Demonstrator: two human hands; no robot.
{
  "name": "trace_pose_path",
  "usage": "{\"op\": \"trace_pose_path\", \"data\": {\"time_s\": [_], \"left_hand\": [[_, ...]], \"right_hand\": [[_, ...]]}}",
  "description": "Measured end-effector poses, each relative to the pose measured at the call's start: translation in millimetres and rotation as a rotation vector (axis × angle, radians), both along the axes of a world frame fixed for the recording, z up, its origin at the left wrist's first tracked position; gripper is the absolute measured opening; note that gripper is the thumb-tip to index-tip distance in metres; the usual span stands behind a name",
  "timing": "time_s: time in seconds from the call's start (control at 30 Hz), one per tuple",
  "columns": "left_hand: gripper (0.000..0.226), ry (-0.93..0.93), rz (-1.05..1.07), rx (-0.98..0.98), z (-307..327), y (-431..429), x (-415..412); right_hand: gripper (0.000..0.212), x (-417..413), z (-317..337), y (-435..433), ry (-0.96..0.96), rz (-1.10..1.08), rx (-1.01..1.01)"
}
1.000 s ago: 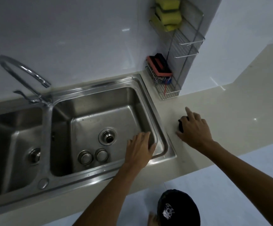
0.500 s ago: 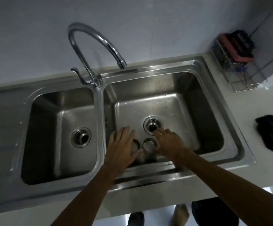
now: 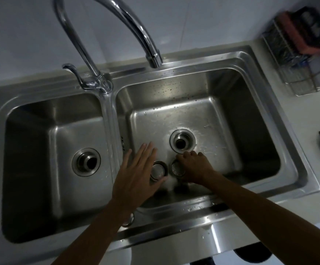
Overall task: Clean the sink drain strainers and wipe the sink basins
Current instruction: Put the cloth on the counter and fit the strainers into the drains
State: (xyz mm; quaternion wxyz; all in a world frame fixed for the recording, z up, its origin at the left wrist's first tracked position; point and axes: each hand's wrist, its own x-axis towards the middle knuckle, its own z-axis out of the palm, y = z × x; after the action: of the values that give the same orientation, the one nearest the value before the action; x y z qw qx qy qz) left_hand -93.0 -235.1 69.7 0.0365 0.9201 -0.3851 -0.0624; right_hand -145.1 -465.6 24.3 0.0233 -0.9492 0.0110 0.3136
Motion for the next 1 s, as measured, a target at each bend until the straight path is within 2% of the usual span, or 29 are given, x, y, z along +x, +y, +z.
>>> {"op": "trace_pose_path", "data": {"time_s": [0.13,0.37,0.77,0.93,1.0], "left_hand": [[0.088,-0.032,0.015,-0.007,0,0,-1],[0.089,-0.093,0.110,0.016,-5,2,0],[0.091,-0.214,0.253,0.009,-15,1,-1],[0.093,-0.209,0.309,0.007,-14,-1,-3],[0.093,-0.211,0.325,-0.001,-13,-1,-3]], "right_hand": [[0.081,7,-6,-5,-0.033,0.018,0.001],[0.084,43,-9,-44,-0.216,-0.149,-0.031],[0.086,65,-52,-62,-0.198,-0.183,0.049],[0.100,58,-49,-58,-0.163,-0.144,0.031],[0.110,54,-41,-51,-0.203,-0.035,0.066]]}}
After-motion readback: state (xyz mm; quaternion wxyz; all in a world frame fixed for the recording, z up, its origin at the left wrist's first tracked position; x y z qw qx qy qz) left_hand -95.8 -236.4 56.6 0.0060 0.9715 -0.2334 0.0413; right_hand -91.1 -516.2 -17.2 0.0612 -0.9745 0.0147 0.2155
